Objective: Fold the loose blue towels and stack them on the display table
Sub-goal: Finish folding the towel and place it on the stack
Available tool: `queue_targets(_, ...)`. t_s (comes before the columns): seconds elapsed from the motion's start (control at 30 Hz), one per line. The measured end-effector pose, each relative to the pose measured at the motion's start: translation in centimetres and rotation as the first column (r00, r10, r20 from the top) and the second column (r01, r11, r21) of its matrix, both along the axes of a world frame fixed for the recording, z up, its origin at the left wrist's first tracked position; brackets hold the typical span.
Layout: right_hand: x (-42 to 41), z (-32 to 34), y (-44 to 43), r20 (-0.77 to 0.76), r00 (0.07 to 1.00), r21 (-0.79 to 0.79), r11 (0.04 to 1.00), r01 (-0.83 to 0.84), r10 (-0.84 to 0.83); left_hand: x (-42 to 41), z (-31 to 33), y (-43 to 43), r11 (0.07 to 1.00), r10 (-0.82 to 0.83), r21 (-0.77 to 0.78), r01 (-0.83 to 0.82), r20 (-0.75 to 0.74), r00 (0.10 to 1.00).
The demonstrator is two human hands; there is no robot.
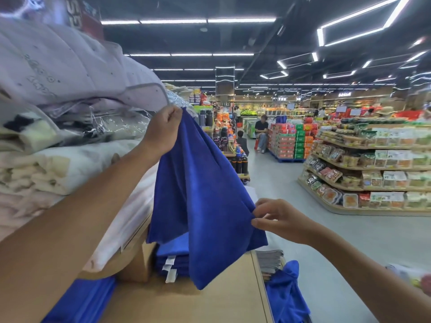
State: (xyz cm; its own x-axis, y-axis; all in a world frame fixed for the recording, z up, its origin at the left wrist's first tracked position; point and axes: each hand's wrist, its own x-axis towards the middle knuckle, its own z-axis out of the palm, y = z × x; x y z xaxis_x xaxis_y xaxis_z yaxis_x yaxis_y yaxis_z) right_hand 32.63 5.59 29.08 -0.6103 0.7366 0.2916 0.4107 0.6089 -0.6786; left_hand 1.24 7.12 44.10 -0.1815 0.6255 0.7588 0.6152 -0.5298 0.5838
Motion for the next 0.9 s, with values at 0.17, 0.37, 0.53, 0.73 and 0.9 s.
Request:
queue_targets(0.17, 0.5, -1.2, 0.2, -0.092, 0.990, 0.169, 0.978, 0.122, -0.107, 0.0, 0.0, 0.1, 1.000, -0.001, 0.005, 0.001, -0.016, 1.000)
queue_targets(0.37, -0.5, -2.8, 0.5, -0.124, 0.887, 0.322, 0.828, 0.460, -0.445, 1.1, 0.1, -0.1, 0.999, -0.051, 0.006, 0.051, -0.025, 0.998)
queue_targets(0.53, -2.3, -3.5, 0.3, 0.006, 0.718, 0.518, 0.617, 0.593, -0.696, 2.0, 0.5, -0.5, 0.996, -0.078, 0.027, 0.080, -0.072, 0.994)
queue_targets(0.73, -2.8, -4.7, 1.6, -0.182, 0.791, 0.367, 0.706, 0.606, -0.584, 2.1, 0.8, -0.6, 0.996, -0.087, 0.027, 0.090, -0.101, 0.991)
queue_targets(0.9, -3.9, -5.5, 0.8, -0.357, 0.837, 0.206, 0.839, 0.503, -0.414, 1.7, 0.9, -1.0, 0.995, -0.103, 0.004, 0.104, -0.129, 0.986)
